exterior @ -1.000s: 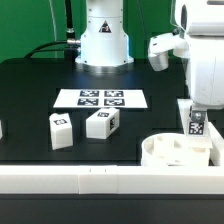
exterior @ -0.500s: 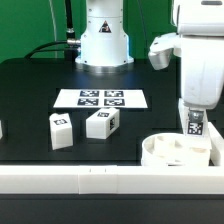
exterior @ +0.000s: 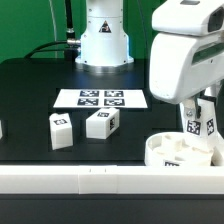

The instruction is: Assemble stool

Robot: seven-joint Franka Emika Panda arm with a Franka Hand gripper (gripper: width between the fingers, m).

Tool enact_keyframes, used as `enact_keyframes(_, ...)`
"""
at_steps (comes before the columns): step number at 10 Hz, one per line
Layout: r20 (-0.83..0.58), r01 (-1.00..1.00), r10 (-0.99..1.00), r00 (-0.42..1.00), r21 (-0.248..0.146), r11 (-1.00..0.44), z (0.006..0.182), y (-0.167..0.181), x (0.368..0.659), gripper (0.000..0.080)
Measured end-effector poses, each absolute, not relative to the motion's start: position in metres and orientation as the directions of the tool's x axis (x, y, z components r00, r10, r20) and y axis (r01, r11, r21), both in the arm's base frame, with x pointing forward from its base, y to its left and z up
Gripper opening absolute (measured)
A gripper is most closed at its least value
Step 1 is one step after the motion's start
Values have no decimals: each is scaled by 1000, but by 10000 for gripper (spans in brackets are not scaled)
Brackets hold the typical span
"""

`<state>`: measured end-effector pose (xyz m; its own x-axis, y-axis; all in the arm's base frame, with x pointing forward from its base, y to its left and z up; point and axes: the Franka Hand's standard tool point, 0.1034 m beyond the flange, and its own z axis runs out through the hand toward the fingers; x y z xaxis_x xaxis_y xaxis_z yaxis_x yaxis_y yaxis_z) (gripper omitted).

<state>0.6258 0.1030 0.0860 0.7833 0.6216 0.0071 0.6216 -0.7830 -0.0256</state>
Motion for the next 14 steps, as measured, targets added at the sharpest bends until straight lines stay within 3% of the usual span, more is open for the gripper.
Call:
enact_keyframes(5, 3, 347, 348, 938, -35, -937, 86, 106, 626, 340)
enact_keyframes(8, 9, 66, 66, 998, -53, -996, 85, 110, 626, 340)
enact_keyframes(14, -42, -491, -490, 871, -83, -867, 85, 115, 627, 340)
